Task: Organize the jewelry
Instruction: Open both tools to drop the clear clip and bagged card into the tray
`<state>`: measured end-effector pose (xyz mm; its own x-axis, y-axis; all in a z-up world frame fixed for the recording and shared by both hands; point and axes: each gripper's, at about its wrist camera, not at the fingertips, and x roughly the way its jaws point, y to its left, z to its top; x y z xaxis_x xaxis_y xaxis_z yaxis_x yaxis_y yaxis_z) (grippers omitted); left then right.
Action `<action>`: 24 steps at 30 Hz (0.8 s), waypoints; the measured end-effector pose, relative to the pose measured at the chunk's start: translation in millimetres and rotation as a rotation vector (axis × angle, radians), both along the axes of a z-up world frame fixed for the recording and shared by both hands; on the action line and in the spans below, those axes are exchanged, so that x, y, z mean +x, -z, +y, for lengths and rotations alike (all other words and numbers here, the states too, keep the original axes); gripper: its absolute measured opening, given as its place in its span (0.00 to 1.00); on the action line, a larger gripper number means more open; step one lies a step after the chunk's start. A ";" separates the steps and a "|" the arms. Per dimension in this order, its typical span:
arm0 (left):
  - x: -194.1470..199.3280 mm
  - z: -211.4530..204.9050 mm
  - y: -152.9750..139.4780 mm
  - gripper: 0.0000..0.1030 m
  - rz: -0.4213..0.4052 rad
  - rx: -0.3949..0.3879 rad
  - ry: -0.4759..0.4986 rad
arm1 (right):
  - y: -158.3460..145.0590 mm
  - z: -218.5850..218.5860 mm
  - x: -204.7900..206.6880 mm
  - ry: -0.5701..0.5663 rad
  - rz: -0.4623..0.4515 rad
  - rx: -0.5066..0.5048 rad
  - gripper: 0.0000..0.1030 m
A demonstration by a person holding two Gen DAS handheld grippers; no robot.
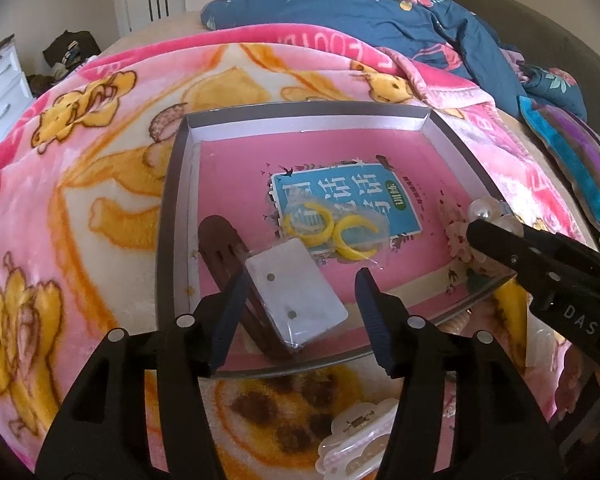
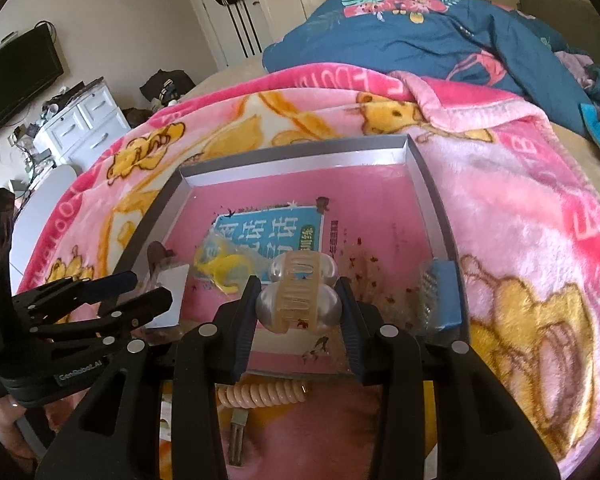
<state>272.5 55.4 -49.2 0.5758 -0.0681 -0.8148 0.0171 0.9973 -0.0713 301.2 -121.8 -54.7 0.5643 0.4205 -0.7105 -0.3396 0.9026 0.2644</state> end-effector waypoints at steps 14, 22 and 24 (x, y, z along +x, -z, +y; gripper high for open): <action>-16.1 6.3 -9.4 0.58 -0.025 -0.023 -0.011 | -30.5 -22.9 -27.1 0.039 -0.061 0.059 0.62; -35.8 11.8 -19.1 0.69 -0.041 -0.053 -0.044 | -47.8 -42.3 -56.7 0.095 -0.125 0.065 0.85; -42.1 11.9 -24.5 0.74 -0.061 -0.052 -0.055 | -51.1 -48.4 -65.6 0.102 -0.136 0.067 0.87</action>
